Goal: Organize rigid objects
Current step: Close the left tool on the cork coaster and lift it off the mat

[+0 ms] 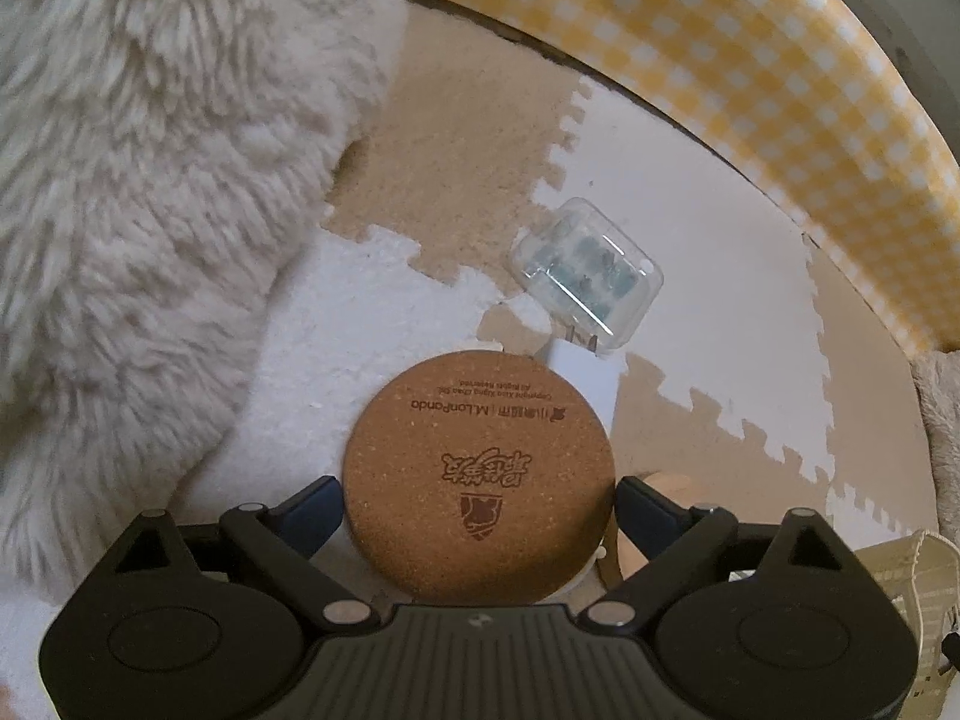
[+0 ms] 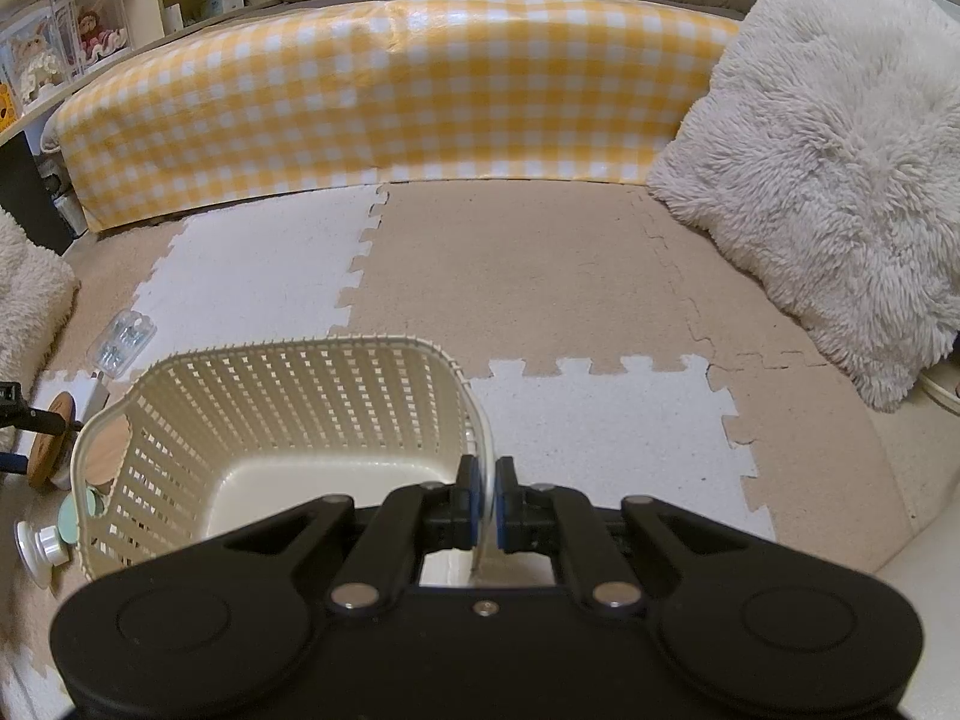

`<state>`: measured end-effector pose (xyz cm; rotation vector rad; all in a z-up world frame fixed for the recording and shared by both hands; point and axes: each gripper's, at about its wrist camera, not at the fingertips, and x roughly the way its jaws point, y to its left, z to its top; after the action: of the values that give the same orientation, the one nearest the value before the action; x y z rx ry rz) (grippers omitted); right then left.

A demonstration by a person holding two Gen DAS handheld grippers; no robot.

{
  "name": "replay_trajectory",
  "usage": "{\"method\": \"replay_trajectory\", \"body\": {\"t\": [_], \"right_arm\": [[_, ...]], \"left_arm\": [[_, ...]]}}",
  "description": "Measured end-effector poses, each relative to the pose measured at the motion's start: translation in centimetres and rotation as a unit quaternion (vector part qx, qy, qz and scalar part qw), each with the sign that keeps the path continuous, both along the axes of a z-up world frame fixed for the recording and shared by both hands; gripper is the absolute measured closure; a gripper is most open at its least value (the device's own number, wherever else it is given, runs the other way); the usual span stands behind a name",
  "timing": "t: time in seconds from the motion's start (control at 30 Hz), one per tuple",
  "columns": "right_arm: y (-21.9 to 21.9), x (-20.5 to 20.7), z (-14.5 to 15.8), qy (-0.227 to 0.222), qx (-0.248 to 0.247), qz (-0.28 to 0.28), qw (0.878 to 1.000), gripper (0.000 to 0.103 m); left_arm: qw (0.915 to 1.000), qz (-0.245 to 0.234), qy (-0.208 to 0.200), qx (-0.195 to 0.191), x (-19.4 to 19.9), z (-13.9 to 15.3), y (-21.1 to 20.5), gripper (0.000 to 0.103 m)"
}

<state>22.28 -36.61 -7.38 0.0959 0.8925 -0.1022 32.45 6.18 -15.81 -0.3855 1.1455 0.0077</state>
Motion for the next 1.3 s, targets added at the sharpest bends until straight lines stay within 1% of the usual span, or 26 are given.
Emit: {"method": "replay_trajectory", "body": {"t": [0.07, 0.17, 0.3, 0.47, 0.6, 0.7, 0.77, 0.83, 0.93, 1.0, 1.1, 1.17, 1.3], "right_arm": [[0.0, 0.0, 0.0, -0.001, 0.001, 0.000, 1.000, 0.098], [0.1, -0.1, 0.0, 0.000, 0.003, 0.001, 1.000, 0.097], [0.2, -0.2, 0.1, 0.001, 0.004, -0.001, 1.000, 0.098], [0.2, -0.3, 0.2, 0.001, 0.006, -0.001, 1.000, 0.098], [0.1, -0.3, 0.2, 0.001, 0.006, -0.001, 1.000, 0.098], [0.1, -0.3, 0.2, 0.002, 0.005, -0.001, 1.000, 0.097], [0.1, -0.3, 0.2, 0.001, 0.005, -0.001, 1.000, 0.097], [0.1, -0.3, 0.2, 0.002, 0.005, -0.001, 1.000, 0.097], [0.1, -0.3, 0.1, 0.003, 0.004, -0.001, 1.000, 0.097], [0.1, -0.3, 0.2, 0.003, 0.005, -0.001, 1.000, 0.097], [0.1, -0.3, 0.2, 0.003, 0.004, -0.001, 1.000, 0.097], [0.2, -0.3, 0.2, 0.003, 0.004, -0.001, 1.000, 0.097], [0.1, -0.4, 0.1, 0.004, 0.005, -0.001, 1.000, 0.097]], "left_arm": [[0.9997, -0.008, -0.011, 0.018, -0.2, 1.0, -0.4, 0.007], [0.9986, -0.024, -0.035, 0.031, -0.6, 2.8, -1.3, 0.007], [0.9960, -0.056, -0.064, 0.028, -1.4, 5.1, -2.8, 0.008], [0.9922, -0.088, -0.082, 0.031, -2.5, 6.8, -4.2, 0.008], [0.9905, -0.103, -0.087, 0.028, -2.9, 7.5, -4.8, 0.008], [0.9901, -0.111, -0.073, 0.046, -2.7, 7.1, -4.9, 0.008], [0.9900, -0.116, -0.047, 0.065, -2.6, 6.2, -4.7, 0.008], [0.9891, -0.132, -0.027, 0.059, -3.0, 5.8, -4.6, 0.007], [0.9839, -0.165, 0.008, 0.068, -4.2, 5.3, -4.9, 0.007], [0.9817, -0.174, 0.035, 0.070, -4.8, 4.5, -4.8, 0.007], [0.9829, -0.169, 0.037, 0.065, -4.7, 4.3, -4.6, 0.006], [0.9855, -0.156, 0.041, 0.051, -4.5, 4.1, -4.3, 0.006], [0.9881, -0.139, 0.059, 0.027, -4.0, 3.5, -3.9, 0.003]]}}
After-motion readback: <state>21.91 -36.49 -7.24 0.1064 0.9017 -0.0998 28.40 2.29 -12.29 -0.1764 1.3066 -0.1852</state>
